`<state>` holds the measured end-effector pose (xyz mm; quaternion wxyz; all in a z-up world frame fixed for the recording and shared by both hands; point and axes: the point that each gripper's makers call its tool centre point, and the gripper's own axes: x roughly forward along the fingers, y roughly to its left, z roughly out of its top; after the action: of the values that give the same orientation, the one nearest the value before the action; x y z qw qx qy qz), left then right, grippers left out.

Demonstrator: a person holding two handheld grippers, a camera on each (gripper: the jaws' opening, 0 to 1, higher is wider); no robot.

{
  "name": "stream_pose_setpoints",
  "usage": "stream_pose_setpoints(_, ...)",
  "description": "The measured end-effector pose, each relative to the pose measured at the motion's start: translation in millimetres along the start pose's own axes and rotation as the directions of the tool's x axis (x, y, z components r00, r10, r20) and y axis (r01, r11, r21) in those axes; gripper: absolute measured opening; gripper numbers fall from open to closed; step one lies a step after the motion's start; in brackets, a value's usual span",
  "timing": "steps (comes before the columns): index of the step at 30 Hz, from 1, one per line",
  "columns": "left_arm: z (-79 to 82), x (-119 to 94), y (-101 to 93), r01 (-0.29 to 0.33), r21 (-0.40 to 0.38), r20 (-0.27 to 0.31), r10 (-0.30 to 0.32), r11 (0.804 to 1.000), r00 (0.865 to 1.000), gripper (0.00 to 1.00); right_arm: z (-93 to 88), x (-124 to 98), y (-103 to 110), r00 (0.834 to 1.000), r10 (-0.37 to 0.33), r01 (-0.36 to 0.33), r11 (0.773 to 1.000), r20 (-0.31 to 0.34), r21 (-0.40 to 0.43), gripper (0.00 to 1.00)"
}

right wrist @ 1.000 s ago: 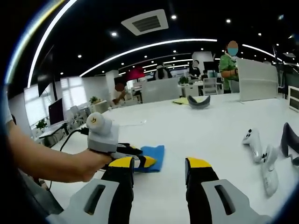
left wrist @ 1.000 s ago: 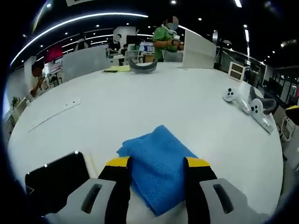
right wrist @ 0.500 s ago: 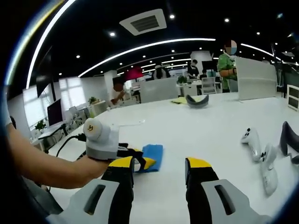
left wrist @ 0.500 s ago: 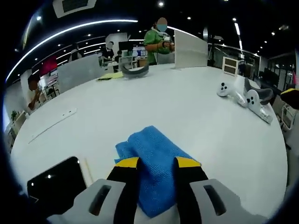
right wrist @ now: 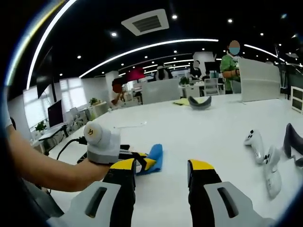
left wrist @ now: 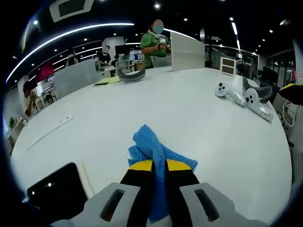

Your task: Wipe the mirror surface with the cleaning cloth until all visible marks leave the cleaned area.

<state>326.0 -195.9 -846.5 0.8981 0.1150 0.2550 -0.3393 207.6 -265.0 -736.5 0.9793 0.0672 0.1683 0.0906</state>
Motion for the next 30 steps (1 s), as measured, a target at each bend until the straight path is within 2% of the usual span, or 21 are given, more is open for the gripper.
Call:
stream_pose_setpoints(14, -0.8, -5.8, 8.8, 0.044, 0.009, 0.011, -0.044, 0.999, 0.999, 0.03, -0.8, 1.0, 1.8, 1.0, 0.007, -0.007, 1.0, -0.005, -0.008, 0.41)
stream_pose_setpoints(25, 2.4, -14.7, 15.7, 0.054, 0.019, 0.021, -0.055, 0.998, 0.998, 0.03, -0.5, 3.3, 9.9, 0.999, 0.034, -0.034, 0.999, -0.009, -0.018, 0.41)
stream_pose_setpoints(30, 4.9, -25.2, 27.9, 0.043, 0.019, 0.04, -0.044, 0.999, 0.998, 0.03, -1.4, 4.7, 13.6, 0.999, 0.047, -0.047, 0.999, -0.014, -0.017, 0.4)
